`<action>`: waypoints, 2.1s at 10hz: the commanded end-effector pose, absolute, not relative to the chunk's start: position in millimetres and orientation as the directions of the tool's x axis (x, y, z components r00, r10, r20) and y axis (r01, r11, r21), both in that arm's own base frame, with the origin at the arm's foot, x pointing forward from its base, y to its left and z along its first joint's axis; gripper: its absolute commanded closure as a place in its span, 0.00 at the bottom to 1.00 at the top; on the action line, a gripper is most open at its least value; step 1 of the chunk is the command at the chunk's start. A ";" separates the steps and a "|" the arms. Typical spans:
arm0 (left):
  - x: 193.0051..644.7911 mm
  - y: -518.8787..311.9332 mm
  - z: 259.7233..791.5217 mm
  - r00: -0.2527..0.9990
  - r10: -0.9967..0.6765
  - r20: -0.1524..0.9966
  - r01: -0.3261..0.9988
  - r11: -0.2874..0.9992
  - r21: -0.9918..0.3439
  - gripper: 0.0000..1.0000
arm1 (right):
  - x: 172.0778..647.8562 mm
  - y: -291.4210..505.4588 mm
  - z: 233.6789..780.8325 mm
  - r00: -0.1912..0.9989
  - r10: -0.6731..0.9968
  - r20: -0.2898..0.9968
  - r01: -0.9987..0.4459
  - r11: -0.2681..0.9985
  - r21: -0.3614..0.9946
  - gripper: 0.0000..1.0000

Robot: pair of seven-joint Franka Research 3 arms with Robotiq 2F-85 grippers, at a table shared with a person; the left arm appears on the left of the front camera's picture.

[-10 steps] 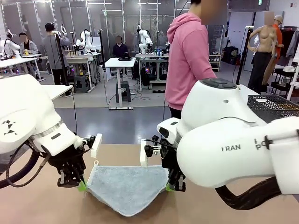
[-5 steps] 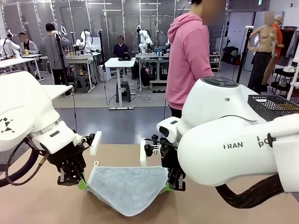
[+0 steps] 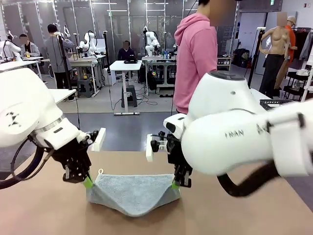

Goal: Fold the towels and place them in the basket.
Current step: When a person lays out a Towel with hook on the table, fold it in half twice.

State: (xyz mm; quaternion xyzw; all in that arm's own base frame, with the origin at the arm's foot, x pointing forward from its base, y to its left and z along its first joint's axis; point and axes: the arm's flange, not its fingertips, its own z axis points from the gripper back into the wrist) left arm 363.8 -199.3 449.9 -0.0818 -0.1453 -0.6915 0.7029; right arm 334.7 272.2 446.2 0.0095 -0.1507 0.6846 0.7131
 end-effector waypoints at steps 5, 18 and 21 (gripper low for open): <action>488.6 -183.9 422.6 0.073 -0.916 0.394 0.997 0.061 -0.044 0.93 | 450.8 279.8 431.3 0.067 0.974 0.215 -0.993 0.086 -0.084 0.95; 567.1 -170.6 350.5 0.117 -0.960 0.256 0.990 0.134 0.049 0.93 | 547.5 261.8 360.2 0.138 0.970 0.200 -0.976 0.168 -0.138 0.95; 567.2 -171.6 348.3 0.131 -0.956 0.261 0.985 0.154 0.071 0.46 | 549.8 261.6 357.8 0.163 0.961 0.223 -0.967 0.201 -0.157 0.61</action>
